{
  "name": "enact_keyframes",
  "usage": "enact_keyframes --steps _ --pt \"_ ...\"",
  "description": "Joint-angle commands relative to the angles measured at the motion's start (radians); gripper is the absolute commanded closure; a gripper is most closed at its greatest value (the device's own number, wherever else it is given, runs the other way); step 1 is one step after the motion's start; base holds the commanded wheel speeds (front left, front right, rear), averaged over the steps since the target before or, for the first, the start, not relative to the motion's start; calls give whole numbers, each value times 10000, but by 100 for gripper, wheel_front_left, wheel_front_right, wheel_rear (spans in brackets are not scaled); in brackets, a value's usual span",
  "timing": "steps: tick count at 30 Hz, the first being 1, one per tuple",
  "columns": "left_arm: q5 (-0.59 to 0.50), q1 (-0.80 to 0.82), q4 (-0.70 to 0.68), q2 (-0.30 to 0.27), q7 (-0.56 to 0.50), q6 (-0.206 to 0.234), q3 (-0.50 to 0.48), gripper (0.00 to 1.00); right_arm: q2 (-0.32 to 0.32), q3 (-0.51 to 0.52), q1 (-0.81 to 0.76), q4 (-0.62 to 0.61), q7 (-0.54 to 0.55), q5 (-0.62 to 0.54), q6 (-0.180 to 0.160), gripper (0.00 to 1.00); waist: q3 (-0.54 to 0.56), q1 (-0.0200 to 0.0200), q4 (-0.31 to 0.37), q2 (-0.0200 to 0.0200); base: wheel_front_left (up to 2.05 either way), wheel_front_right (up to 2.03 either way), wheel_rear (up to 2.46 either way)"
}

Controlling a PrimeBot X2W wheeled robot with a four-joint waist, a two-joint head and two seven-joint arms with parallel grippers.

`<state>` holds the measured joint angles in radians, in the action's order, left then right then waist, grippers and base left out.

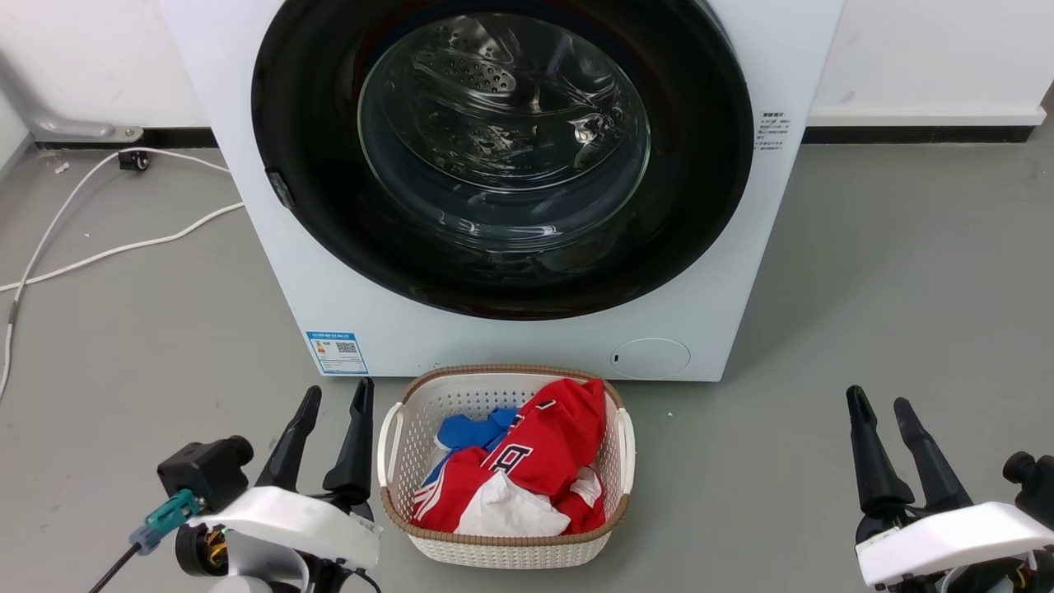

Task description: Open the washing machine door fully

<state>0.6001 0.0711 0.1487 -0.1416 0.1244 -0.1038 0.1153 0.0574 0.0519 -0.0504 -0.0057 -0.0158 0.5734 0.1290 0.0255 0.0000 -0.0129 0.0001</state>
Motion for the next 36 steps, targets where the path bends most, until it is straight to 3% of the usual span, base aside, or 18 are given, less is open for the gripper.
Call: enact_keyframes --steps 1,36 --pt "-314 168 -122 -99 97 48 63 0 -12 11 -38 -209 26 -336 16 0 7 0 1 -1 0 0 0" --pt "-3178 257 313 -466 919 347 568 0 -63 269 -237 -317 -142 -3250 24 0 76 0 0 -1 0 0 0"
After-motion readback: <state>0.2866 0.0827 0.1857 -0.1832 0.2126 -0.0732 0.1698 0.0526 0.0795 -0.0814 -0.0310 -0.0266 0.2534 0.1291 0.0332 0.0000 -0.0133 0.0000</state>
